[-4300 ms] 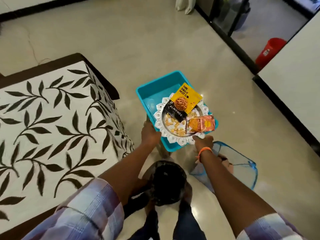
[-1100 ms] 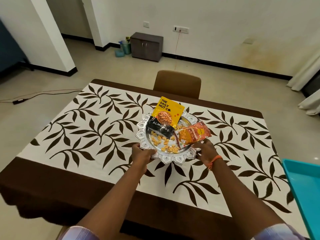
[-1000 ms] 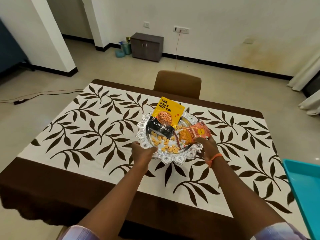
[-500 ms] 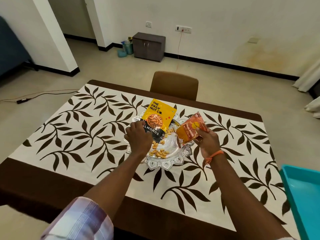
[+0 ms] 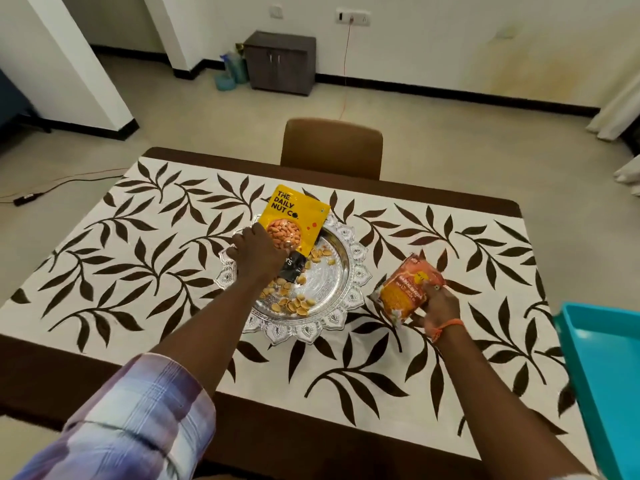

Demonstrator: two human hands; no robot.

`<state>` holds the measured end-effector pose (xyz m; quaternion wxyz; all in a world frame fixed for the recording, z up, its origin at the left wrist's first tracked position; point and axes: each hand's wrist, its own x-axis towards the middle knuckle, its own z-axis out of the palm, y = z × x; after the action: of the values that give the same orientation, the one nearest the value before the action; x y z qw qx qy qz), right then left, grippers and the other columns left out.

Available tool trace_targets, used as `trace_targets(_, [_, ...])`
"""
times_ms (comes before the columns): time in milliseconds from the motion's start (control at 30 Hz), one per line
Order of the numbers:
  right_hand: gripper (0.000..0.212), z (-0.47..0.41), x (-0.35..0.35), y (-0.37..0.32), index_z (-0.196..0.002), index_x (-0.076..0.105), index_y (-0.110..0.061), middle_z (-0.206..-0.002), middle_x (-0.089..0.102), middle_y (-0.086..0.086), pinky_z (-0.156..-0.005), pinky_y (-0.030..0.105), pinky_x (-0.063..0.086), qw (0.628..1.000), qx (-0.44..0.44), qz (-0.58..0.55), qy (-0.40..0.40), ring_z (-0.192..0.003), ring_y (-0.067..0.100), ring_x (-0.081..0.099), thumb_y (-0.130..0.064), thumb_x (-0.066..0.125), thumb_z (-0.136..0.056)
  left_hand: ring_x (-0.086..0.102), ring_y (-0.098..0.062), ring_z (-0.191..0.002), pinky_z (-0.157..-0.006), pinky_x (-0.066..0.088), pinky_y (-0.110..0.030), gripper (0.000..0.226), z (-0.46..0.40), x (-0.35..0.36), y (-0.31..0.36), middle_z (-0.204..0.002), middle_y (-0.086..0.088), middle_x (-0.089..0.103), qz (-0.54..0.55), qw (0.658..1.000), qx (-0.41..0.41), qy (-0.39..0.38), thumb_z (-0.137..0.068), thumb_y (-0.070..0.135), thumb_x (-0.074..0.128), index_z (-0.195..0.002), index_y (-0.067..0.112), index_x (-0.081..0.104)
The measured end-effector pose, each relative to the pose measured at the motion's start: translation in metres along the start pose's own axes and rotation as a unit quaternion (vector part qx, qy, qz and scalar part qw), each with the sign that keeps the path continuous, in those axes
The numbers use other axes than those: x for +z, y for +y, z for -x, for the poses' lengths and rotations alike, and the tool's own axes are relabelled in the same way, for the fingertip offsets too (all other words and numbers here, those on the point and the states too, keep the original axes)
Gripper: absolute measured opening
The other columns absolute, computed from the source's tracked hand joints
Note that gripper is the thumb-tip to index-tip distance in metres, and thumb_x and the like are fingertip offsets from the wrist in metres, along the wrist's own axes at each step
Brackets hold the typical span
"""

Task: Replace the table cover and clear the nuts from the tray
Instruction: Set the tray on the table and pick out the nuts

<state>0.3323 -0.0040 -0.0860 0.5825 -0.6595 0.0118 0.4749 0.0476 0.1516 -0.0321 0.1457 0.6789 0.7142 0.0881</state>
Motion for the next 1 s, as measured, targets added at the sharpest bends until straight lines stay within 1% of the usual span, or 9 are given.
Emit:
trace_targets(233, [0.053, -0.039, -0.005, 0.036, -0.136, 0.048, -0.017, -0.132, 0.057, 0.013, -0.094, 0.056, 0.048, 0.987, -0.014, 0.158, -0.038, -0.115, 0.033, 0.056, -0.023, 0.066, -0.086, 0.032, -0.038, -0.134, -0.103, 0.030, -0.053, 0.096, -0.001, -0.007, 0.002, -0.145, -0.014, 0.038, 0.107, 0.992, -0.068, 0.022, -0.068, 0.039, 0.083, -0.143, 0.010, 0.032])
trace_targets(333, [0.079, -0.052, -0.005, 0.032, -0.146, 0.029, -0.016, -0.144, 0.043, 0.015, -0.101, 0.056, 0.044, 0.976, -0.047, 0.212, 0.004, -0.126, 0.035, 0.048, -0.019, 0.071, -0.080, 0.049, -0.033, -0.119, -0.099, 0.039, -0.049, 0.070, -0.007, -0.010, -0.003, -0.125, -0.011, 0.054, 0.188, 0.980, -0.053, 0.020, -0.066, 0.040, 0.076, -0.126, 0.014, 0.052])
trace_targets(433, [0.081, -0.037, 0.006, 0.016, -0.147, 0.025, -0.013, -0.149, 0.035, 0.016, -0.105, 0.052, 0.041, 0.965, -0.085, 0.247, 0.023, -0.132, 0.035, 0.042, -0.018, 0.071, -0.081, 0.062, -0.031, -0.094, -0.072, 0.050, -0.036, 0.032, -0.006, -0.019, -0.005, -0.099, -0.011, 0.064, 0.278, 0.960, -0.017, 0.005, -0.083, 0.032, 0.066, -0.104, 0.009, 0.062])
trace_targets(467, [0.074, -0.029, 0.012, 0.010, -0.145, 0.030, -0.012, -0.147, 0.038, 0.016, -0.104, 0.049, 0.042, 0.965, -0.090, 0.244, 0.013, -0.129, 0.033, 0.044, -0.019, 0.070, -0.083, 0.063, -0.032, -0.092, -0.066, 0.051, -0.037, 0.022, -0.004, -0.024, -0.005, -0.096, -0.011, 0.064, 0.305, 0.952, -0.004, 0.000, -0.090, 0.027, 0.061, -0.101, 0.007, 0.063])
trace_targets(567, [0.055, -0.001, 0.028, -0.005, -0.134, 0.046, -0.014, -0.133, 0.052, 0.014, -0.099, 0.044, 0.047, 0.964, -0.123, 0.232, -0.033, -0.115, 0.028, 0.054, -0.023, 0.069, -0.086, 0.064, -0.028, -0.091, -0.075, 0.054, -0.045, 0.021, 0.005, -0.042, -0.004, -0.098, -0.013, 0.066, 0.330, 0.943, 0.039, 0.012, -0.098, 0.022, 0.052, -0.099, 0.005, 0.064])
trace_targets(700, [0.047, 0.043, 0.054, -0.020, -0.130, 0.049, -0.010, -0.119, 0.058, 0.010, -0.094, 0.037, 0.046, 0.961, -0.191, 0.180, -0.088, -0.109, 0.023, 0.056, -0.018, 0.067, -0.088, 0.059, -0.025, -0.098, -0.074, 0.047, -0.035, 0.022, 0.020, -0.071, -0.004, -0.107, -0.014, 0.062, 0.274, 0.956, 0.076, 0.073, -0.100, 0.020, 0.050, -0.106, 0.003, 0.063])
trace_targets(800, [0.037, 0.073, 0.078, -0.025, -0.121, 0.055, -0.014, -0.110, 0.065, 0.006, -0.092, 0.039, 0.047, 0.958, -0.197, 0.135, -0.160, -0.105, 0.022, 0.059, -0.015, 0.068, -0.087, 0.056, -0.022, -0.097, -0.073, 0.038, -0.029, 0.020, 0.032, -0.090, -0.001, -0.106, -0.013, 0.060, 0.265, 0.949, 0.123, 0.114, -0.098, 0.019, 0.052, -0.104, 0.003, 0.062])
trace_targets(867, [0.039, 0.088, 0.091, -0.024, -0.124, 0.053, -0.014, -0.107, 0.065, 0.001, -0.093, 0.039, 0.045, 0.953, -0.180, 0.111, -0.216, -0.104, 0.019, 0.059, -0.017, 0.068, -0.087, 0.059, -0.021, -0.095, -0.073, 0.045, -0.034, 0.016, 0.042, -0.100, 0.003, -0.106, -0.012, 0.062, 0.325, 0.932, 0.131, 0.095, -0.098, 0.019, 0.051, -0.102, 0.007, 0.061])
trace_targets(1000, [0.048, 0.109, 0.105, -0.024, -0.131, 0.049, -0.016, -0.119, 0.063, 0.006, -0.087, 0.043, 0.050, 0.949, -0.127, 0.030, -0.289, -0.111, 0.025, 0.058, -0.025, 0.067, -0.087, 0.068, -0.031, -0.095, -0.078, 0.057, -0.049, 0.013, 0.067, -0.106, 0.019, -0.102, -0.014, 0.069, 0.502, 0.858, 0.097, -0.045, -0.099, 0.022, 0.051, -0.090, 0.020, 0.060])
